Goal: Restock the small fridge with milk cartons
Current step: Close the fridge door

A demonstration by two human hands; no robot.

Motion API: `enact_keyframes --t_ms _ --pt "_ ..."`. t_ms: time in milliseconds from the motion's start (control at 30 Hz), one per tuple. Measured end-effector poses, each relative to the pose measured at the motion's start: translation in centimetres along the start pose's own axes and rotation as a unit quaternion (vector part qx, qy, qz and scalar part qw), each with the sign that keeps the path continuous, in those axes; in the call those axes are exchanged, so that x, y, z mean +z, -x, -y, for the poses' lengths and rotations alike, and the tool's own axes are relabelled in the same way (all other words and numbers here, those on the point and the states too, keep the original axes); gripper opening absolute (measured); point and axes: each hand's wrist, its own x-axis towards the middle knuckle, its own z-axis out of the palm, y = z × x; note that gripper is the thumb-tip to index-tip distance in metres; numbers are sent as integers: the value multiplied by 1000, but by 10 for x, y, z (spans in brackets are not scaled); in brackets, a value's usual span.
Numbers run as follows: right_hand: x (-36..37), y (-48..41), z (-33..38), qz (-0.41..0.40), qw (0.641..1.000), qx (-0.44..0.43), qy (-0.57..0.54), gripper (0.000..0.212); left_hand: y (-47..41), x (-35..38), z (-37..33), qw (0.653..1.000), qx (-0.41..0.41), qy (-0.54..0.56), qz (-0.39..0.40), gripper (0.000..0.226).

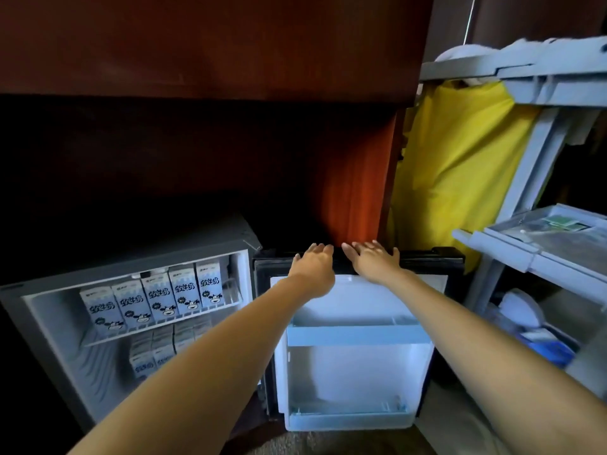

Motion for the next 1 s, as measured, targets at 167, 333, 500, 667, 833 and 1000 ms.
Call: enact_keyframes --t_ms 167,333,500,667,833,1000 --pt "9 5 1 -60 997 -17 34 40 -2 19 1 999 10 -31 12 53" --pt "-4 31 1 -13 999 3 -29 50 24 16 0 1000 12 2 21 56" --pt "-16 82 4 10 999 -38 -18 52 64 3 0 999 7 28 27 58" --pt "-14 122 21 46 996 -80 -11 54 111 -12 1 997 -1 38 61 56" --pt "-11 155 53 51 988 -140 -24 58 158 -35 20 996 -6 25 80 54" --pt "-3 177 103 45 978 -202 -28 58 186 -57 51 996 -28 27 83 45"
